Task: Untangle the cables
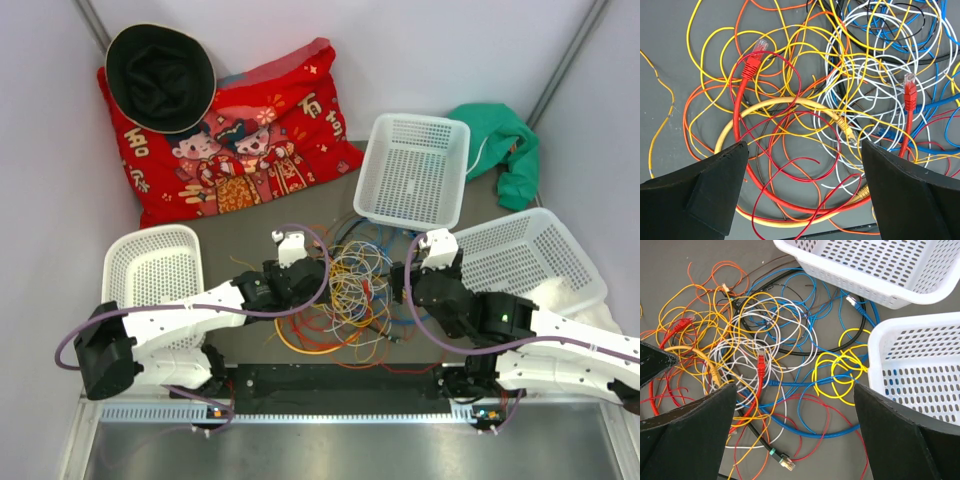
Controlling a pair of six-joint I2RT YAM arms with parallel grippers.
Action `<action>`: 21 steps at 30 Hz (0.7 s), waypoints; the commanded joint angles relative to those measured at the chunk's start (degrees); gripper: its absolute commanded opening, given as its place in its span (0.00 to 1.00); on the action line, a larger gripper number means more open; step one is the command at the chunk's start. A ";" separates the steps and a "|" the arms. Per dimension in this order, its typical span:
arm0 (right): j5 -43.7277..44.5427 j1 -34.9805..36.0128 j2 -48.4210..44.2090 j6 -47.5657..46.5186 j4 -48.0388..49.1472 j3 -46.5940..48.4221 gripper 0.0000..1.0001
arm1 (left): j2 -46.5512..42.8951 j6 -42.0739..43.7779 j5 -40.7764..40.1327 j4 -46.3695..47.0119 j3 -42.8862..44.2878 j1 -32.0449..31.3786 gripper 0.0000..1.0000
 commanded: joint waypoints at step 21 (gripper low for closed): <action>-0.44 0.54 -0.97 3.67 -6.81 0.77 0.99 | 24.17 3.73 7.36 16.42 6.21 5.66 0.78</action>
